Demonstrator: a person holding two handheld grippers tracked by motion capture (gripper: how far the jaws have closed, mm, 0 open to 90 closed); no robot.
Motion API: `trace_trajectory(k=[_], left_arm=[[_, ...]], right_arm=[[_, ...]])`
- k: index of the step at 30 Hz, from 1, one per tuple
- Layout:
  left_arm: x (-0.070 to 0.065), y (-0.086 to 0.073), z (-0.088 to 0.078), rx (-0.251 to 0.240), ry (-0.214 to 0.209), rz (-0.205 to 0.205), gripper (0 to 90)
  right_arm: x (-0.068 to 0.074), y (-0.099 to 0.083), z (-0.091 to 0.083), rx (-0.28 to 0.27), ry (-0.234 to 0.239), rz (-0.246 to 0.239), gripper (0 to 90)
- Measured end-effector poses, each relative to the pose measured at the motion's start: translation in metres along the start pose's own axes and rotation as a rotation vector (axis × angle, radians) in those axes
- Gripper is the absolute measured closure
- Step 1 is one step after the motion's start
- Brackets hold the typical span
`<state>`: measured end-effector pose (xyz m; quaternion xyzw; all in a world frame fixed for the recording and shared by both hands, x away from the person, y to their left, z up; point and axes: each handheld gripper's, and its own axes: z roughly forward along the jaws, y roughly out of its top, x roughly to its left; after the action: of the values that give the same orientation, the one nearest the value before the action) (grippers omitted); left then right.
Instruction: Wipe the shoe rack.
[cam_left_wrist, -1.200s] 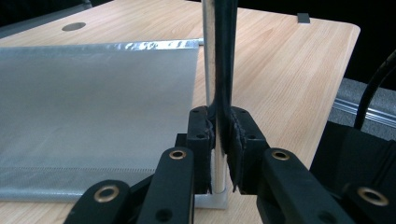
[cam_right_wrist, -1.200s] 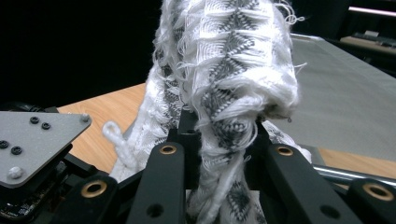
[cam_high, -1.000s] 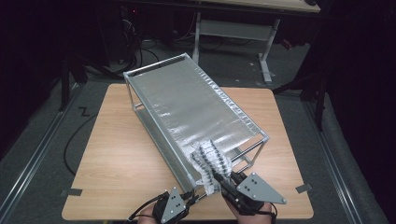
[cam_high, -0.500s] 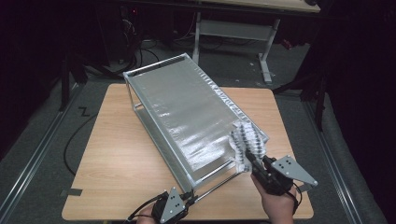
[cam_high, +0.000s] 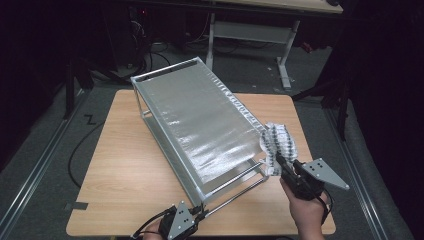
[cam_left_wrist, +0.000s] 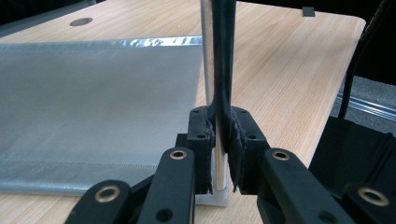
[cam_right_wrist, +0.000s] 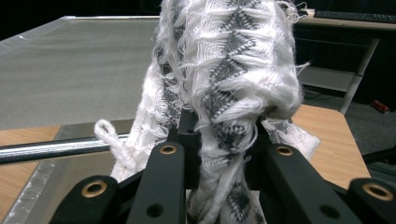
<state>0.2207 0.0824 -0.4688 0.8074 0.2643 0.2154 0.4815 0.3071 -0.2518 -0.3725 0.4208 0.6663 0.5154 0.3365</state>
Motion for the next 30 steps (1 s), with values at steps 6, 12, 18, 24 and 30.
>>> trace_trajectory(k=[6,12,18,24,30], left_arm=[[0.001,0.0,0.001,0.001,-0.004,0.003,79.6],[0.001,0.002,0.003,0.001,-0.009,0.006,79.5],[0.001,0.003,0.005,0.001,-0.013,0.007,79.5],[0.001,0.003,0.005,0.002,-0.012,0.008,79.5],[0.001,0.003,0.005,0.002,-0.011,0.01,79.4]], right_arm=[[0.009,-0.001,-0.003,0.008,0.051,-0.025,75.7],[0.029,-0.002,-0.008,0.015,0.123,-0.054,75.7],[0.058,-0.002,-0.014,0.019,0.204,-0.104,75.6],[0.092,-0.002,-0.02,0.015,0.299,-0.158,75.4],[0.118,-0.002,-0.024,0.011,0.377,-0.197,75.3]])
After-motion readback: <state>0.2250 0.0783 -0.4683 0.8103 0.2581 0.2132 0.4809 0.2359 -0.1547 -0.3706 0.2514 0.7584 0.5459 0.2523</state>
